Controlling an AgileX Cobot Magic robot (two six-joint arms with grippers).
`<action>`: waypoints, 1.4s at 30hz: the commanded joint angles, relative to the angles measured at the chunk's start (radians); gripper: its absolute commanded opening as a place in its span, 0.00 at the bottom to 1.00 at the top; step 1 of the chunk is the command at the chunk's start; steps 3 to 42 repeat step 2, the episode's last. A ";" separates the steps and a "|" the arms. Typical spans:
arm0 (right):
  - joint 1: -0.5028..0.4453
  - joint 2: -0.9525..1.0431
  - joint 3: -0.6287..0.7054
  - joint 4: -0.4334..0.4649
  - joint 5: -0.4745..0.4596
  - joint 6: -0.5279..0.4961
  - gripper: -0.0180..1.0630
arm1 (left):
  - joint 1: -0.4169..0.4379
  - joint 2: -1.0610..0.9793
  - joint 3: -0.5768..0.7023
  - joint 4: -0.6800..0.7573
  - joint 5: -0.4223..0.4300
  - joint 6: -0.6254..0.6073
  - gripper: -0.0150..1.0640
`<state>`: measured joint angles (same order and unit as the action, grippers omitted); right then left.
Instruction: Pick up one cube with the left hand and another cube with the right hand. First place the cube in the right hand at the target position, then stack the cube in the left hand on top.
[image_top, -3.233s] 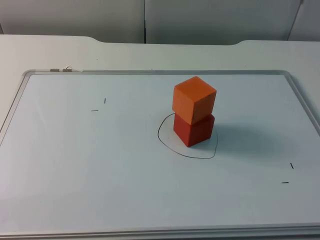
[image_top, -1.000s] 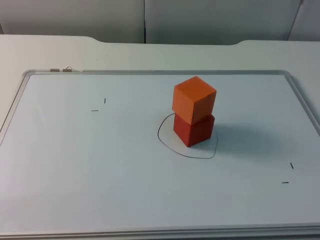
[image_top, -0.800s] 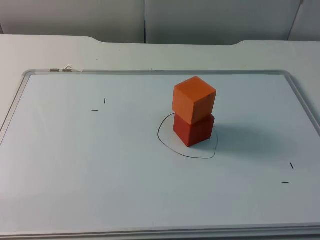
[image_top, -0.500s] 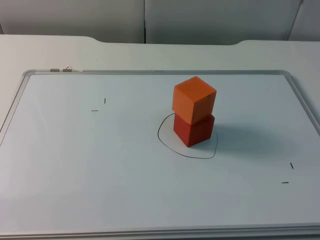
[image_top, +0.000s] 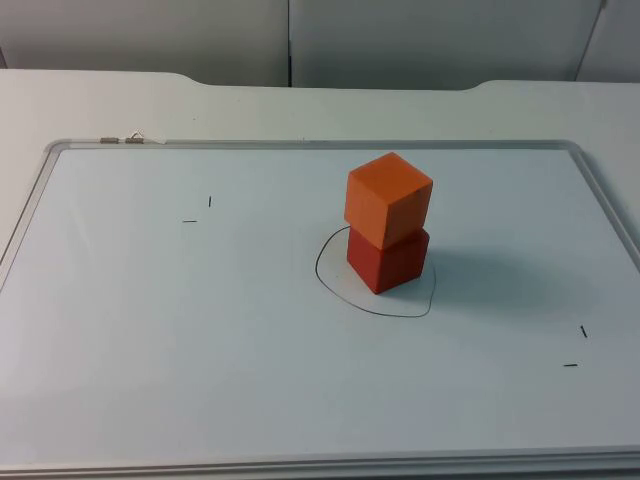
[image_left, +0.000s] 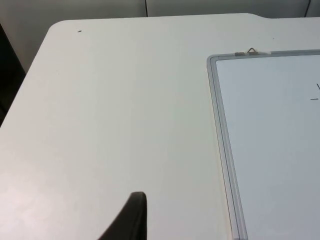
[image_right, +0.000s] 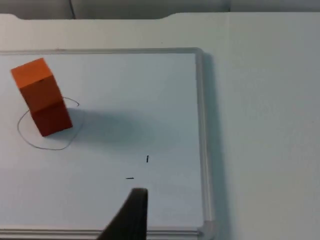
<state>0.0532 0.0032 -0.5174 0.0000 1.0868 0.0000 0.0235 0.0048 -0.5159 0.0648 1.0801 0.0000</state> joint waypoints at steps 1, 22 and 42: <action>-0.031 -0.003 0.007 0.000 -0.009 0.000 0.99 | 0.005 -0.005 0.002 -0.006 -0.002 -0.006 0.99; -0.042 -0.003 0.007 0.000 -0.009 0.000 0.99 | 0.005 -0.005 0.002 -0.006 -0.002 -0.006 0.99; -0.042 -0.003 0.007 0.000 -0.009 0.000 0.99 | 0.005 -0.005 0.002 -0.006 -0.002 -0.006 0.99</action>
